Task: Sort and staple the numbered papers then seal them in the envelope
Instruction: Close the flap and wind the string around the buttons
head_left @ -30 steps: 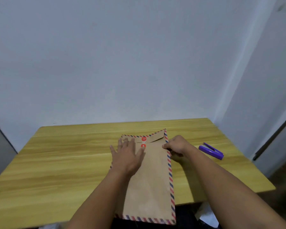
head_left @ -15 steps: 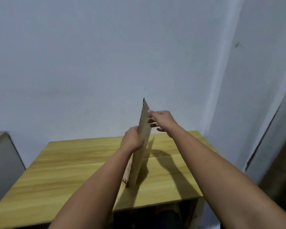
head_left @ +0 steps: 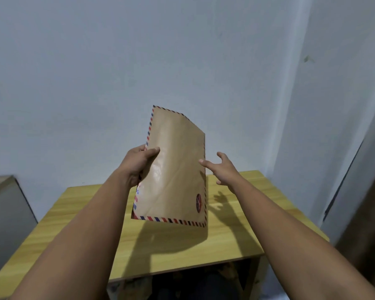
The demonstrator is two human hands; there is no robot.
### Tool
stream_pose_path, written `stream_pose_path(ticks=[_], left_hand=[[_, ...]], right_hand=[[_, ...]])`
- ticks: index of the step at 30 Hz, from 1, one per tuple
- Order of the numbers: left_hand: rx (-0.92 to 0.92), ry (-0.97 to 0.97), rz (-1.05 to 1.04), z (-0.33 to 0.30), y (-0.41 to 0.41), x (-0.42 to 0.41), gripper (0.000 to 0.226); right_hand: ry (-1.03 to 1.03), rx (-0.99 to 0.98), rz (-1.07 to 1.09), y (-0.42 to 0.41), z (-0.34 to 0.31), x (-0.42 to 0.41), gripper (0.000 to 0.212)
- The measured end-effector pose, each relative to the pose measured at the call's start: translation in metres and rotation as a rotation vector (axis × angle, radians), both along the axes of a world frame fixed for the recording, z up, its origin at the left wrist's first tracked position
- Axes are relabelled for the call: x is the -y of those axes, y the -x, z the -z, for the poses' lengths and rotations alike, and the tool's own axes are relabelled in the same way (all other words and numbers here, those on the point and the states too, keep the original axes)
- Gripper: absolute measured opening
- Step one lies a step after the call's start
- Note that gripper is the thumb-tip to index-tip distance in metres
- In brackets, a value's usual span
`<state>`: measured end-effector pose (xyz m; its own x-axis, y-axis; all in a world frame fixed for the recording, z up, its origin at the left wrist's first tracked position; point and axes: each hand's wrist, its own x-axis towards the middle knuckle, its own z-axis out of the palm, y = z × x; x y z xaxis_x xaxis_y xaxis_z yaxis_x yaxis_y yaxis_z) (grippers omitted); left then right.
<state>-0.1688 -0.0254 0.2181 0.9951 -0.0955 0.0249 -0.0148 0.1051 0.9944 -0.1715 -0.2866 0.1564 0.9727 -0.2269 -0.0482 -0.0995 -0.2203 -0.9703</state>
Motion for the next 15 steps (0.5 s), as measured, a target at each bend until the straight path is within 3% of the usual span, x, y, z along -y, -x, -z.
stream_pose_path(ticks=[3, 6, 9, 11, 13, 15], left_hand=[[-0.039, -0.044, -0.032, 0.020, -0.016, -0.006, 0.016], [-0.091, -0.123, -0.123, 0.054, -0.036, -0.009, 0.006], [-0.165, -0.333, -0.161, 0.108, -0.064, -0.015, 0.069], [-0.125, -0.555, -0.147, 0.145, -0.076, -0.015, 0.079], [-0.032, -0.880, -0.090, 0.186, -0.085, -0.012, 0.081], [0.017, -1.151, -0.015, 0.218, -0.087, -0.005, 0.079]], right_hand=[[-0.123, -0.092, -0.048, -0.011, 0.019, 0.001, 0.114], [-0.170, -0.054, 0.003, -0.023, 0.048, 0.000, 0.096], [0.059, -0.114, 0.064, -0.032, 0.087, -0.010, 0.090], [0.281, -0.197, 0.086, -0.035, 0.112, -0.018, 0.084], [0.682, -0.287, 0.084, -0.038, 0.135, -0.029, 0.078], [0.904, -0.263, 0.011, -0.042, 0.156, -0.042, 0.076]])
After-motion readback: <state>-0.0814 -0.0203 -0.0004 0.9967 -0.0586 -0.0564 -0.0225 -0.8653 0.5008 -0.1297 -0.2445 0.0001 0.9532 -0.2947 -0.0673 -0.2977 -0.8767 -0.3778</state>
